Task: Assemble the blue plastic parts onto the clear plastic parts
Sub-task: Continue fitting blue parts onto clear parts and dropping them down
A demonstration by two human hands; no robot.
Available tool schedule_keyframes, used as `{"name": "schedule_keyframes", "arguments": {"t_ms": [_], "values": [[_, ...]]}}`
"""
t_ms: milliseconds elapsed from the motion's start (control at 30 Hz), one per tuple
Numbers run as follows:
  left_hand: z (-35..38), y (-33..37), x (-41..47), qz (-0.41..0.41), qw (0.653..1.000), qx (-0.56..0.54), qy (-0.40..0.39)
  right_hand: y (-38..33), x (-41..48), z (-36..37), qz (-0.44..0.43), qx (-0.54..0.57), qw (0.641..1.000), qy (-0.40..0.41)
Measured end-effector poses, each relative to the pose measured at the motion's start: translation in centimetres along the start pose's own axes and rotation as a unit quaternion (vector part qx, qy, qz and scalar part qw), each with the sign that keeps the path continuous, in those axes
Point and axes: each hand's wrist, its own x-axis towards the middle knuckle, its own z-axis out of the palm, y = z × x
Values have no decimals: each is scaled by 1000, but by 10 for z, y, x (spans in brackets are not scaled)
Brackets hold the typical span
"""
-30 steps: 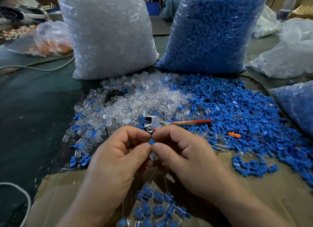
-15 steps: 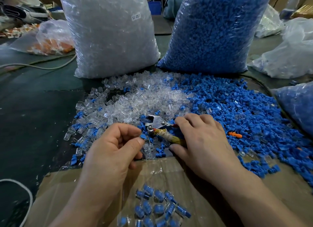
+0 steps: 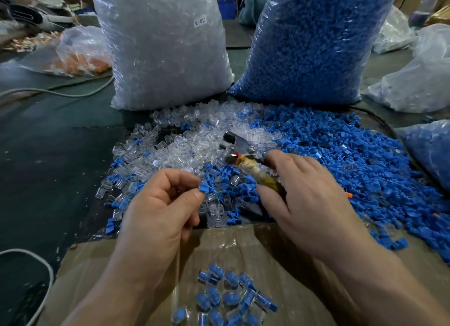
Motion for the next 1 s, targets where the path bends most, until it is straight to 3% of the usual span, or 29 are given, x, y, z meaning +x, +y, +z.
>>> {"name": "schedule_keyframes", "arguments": {"t_ms": [267,1000], "values": [[-2,2,2,49,999,-19,-6,-6,-13,-7,-92,54,993,-41],[-8,3,1,73,997,-5,-13,-10,-8,-8,-118,33,992,-42]]}}
